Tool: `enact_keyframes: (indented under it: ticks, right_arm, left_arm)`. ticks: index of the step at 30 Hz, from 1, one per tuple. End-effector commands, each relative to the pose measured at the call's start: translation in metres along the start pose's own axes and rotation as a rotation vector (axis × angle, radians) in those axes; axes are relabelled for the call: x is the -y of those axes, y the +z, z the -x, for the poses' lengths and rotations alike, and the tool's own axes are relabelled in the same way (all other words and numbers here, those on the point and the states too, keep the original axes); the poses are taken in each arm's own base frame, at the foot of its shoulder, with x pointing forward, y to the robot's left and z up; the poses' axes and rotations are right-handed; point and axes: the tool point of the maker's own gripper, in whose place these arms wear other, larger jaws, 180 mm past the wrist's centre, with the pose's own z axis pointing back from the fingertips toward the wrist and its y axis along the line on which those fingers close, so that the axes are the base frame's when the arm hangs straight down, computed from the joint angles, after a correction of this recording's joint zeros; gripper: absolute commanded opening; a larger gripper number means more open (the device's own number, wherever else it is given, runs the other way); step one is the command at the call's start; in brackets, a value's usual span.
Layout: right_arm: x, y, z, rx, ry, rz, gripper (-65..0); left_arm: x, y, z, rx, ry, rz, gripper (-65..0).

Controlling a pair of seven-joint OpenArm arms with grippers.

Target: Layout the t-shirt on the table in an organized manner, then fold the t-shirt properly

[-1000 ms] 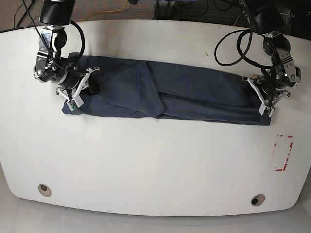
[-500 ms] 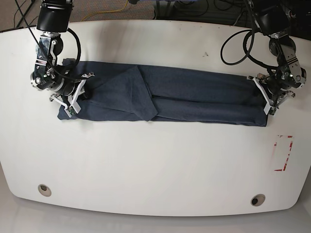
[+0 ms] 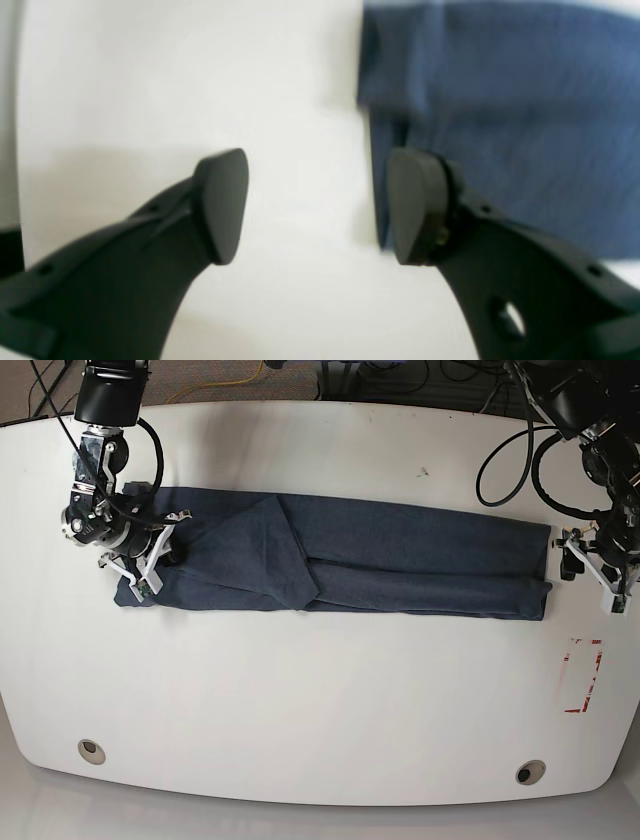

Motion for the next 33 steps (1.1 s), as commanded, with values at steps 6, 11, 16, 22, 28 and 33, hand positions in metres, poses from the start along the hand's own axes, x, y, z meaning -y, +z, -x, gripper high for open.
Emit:
enact_keyframes:
  ticks: [6, 11, 16, 22, 28, 33]
  right_arm:
    - [0.007, 0.004, 0.01, -0.047, 0.01, 0.027, -54.7]
    - [0.006, 0.004, 0.011, -0.048, 0.009, 0.026, -54.7]
    - [0.006, 0.004, 0.012, -0.049, 0.008, 0.026, -54.7]
    - [0.006, 0.004, 0.011, -0.048, 0.009, 0.026, -54.7]
    - [0.006, 0.004, 0.011, -0.048, 0.009, 0.026, -54.7]
    - [0.006, 0.004, 0.011, -0.047, 0.008, 0.025, -54.7]
  left_arm:
    - [-0.004, -0.004, -0.019, 0.065, 0.103, 0.063, -23.5]
    - [-0.002, -0.024, -0.002, 0.022, 0.21, 0.127, -23.5]
    - [0.001, -0.04, 0.005, 0.004, 0.29, 0.172, -23.5]
    - [0.008, -0.053, 0.014, -0.025, 0.351, 0.218, -23.5]
    - [0.015, -0.06, 0.018, -0.044, 0.374, 0.247, -23.3]
    - [0.024, -0.068, 0.024, -0.069, 0.404, 0.281, -23.5]
